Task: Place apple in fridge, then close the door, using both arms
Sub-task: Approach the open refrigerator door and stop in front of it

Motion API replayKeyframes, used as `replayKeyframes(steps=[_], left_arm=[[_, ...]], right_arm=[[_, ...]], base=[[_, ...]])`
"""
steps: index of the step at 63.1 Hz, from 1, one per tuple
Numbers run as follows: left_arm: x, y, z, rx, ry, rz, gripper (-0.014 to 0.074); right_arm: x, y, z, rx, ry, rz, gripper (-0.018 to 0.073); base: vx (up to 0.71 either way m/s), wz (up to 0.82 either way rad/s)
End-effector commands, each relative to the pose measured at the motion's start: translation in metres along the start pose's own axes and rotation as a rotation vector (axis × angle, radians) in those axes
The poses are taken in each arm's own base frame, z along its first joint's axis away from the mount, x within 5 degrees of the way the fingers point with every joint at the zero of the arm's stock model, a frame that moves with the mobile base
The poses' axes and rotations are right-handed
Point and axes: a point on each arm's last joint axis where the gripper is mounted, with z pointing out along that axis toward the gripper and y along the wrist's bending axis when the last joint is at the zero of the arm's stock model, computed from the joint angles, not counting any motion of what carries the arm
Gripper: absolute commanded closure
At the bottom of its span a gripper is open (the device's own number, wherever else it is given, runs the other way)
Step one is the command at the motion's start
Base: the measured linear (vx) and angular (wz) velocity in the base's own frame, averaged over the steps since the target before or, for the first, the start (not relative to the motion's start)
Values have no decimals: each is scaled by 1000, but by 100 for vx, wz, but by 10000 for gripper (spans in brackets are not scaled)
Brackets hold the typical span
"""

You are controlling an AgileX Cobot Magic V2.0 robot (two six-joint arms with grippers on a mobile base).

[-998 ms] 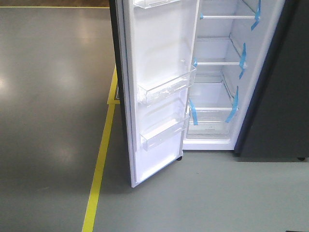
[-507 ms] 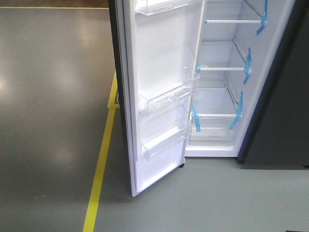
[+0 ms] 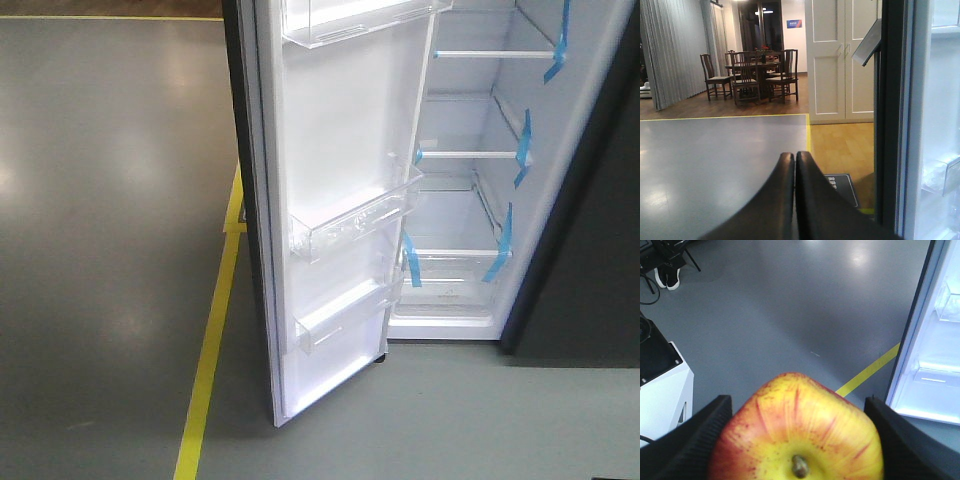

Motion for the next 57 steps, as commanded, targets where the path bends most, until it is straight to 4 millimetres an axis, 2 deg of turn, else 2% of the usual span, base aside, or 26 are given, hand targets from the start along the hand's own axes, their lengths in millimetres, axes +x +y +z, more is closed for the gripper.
replayKeyframes(steps=[1,57], left_arm=[[-1,0,-1,4,-71,-10,603],[-1,0,-1,4,-71,-10,603]], right_arm=[[-12,1,-3,-3,-80,8,190],[-12,1,-3,-3,-80,8,190]], base=[[11,1],[11,0]])
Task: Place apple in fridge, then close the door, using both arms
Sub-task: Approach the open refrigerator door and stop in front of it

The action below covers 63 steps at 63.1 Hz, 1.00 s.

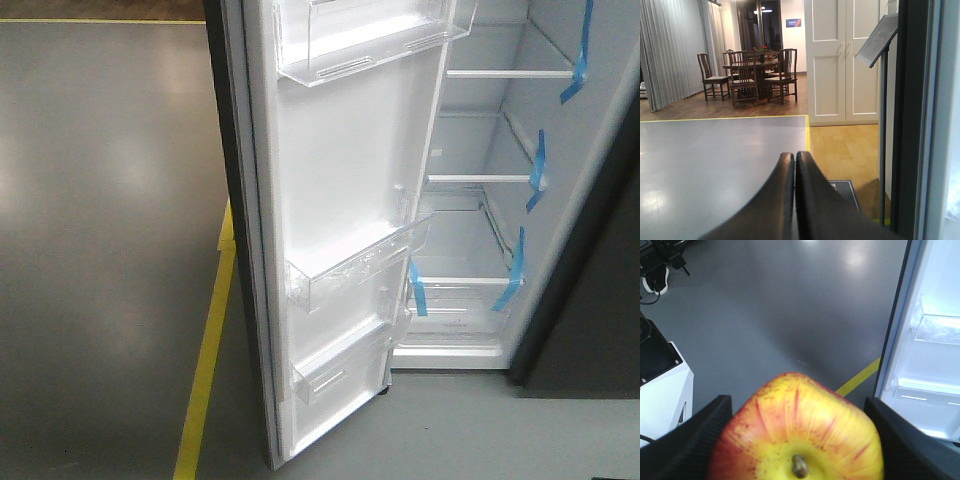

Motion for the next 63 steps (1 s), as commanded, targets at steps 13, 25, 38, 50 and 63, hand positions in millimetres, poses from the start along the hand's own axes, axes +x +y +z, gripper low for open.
replayKeyframes(steps=[13,25,38,50,63], left_arm=[[-1,0,-1,4,-71,-10,603],[-1,0,-1,4,-71,-10,603],[-1,0,-1,4,-71,-10,603],[-1,0,-1,4,-71,-10,603],[-1,0,-1,4,-71,-10,603]], right_arm=[[-12,1,-3,-3,-80,8,190],[-12,1,-3,-3,-80,8,190],[-12,1,-3,-3,-80,8,190],[-12,1,-3,-3,-80,8,190],[-12,1,-3,-3,-81,8,190]], base=[[11,-3],[11,-3],[9,-3],[8,-2],[8,-2]])
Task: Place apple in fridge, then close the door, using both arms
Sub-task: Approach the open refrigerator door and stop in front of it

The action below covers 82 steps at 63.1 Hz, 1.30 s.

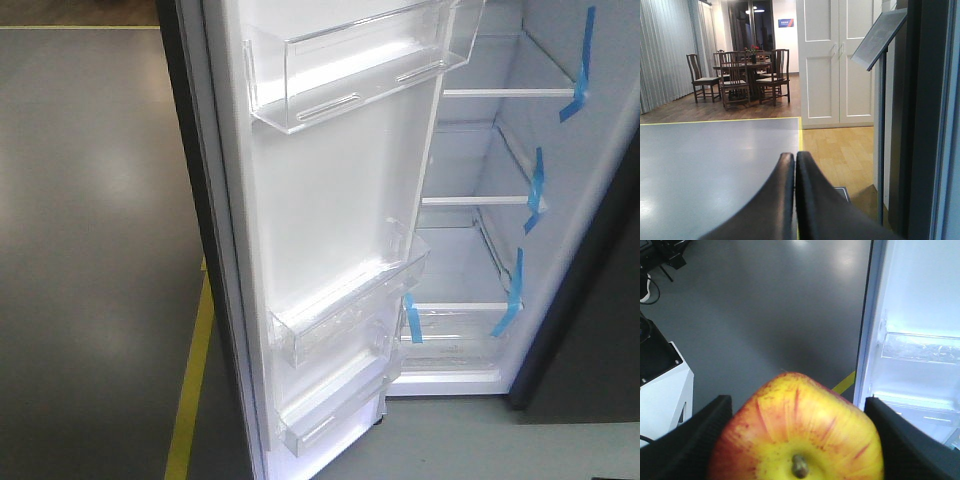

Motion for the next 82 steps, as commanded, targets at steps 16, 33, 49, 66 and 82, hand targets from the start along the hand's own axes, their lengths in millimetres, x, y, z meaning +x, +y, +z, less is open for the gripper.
replayKeyframes(steps=[16,33,49,66,82], left_arm=[[-1,0,-1,4,-71,-10,603],[-1,0,-1,4,-71,-10,603],[-1,0,-1,4,-71,-10,603],[-1,0,-1,4,-71,-10,603],[-1,0,-1,4,-71,-10,603]], right_arm=[[-12,1,-3,-3,-81,8,190],[-12,1,-3,-3,-81,8,190],[-12,1,-3,-3,-81,8,190],[-12,1,-3,-3,-81,8,190],[-12,1,-3,-3,-81,8,190]], base=[[7,-3],[6,-1],[6,-1],[5,-1],[4,-2]])
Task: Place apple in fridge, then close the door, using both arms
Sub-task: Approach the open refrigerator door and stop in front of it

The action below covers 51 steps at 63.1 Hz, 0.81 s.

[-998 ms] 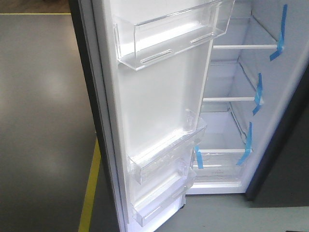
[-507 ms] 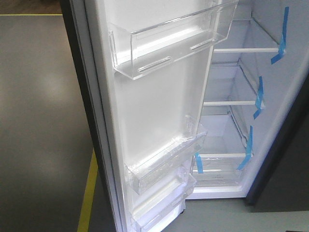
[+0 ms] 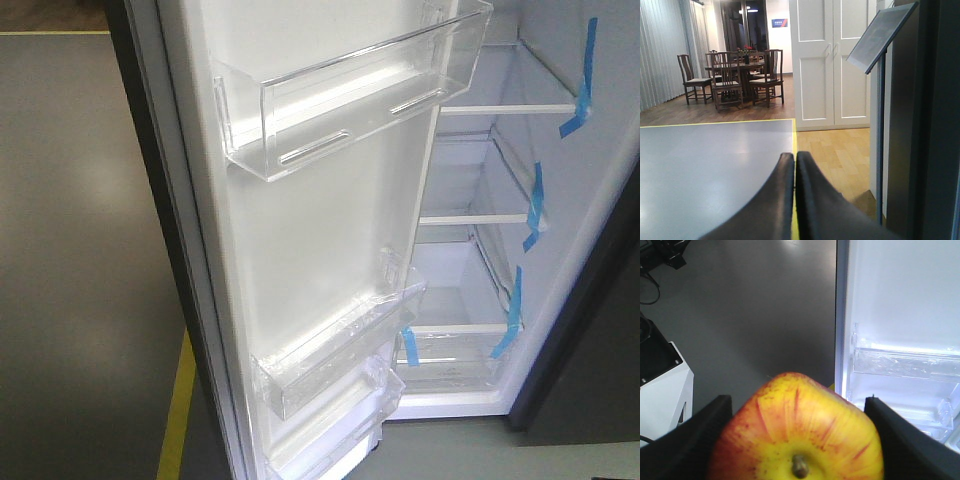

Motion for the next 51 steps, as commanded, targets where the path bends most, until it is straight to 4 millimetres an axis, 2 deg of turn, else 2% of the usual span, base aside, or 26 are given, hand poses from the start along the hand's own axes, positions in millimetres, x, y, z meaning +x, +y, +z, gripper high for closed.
replayKeyframes(steps=[1,51], left_arm=[[-1,0,-1,4,-71,-10,603],[-1,0,-1,4,-71,-10,603]], right_arm=[[-12,1,-3,-3,-81,8,190],[-12,1,-3,-3,-81,8,190]], base=[[3,-1],[1,-1]])
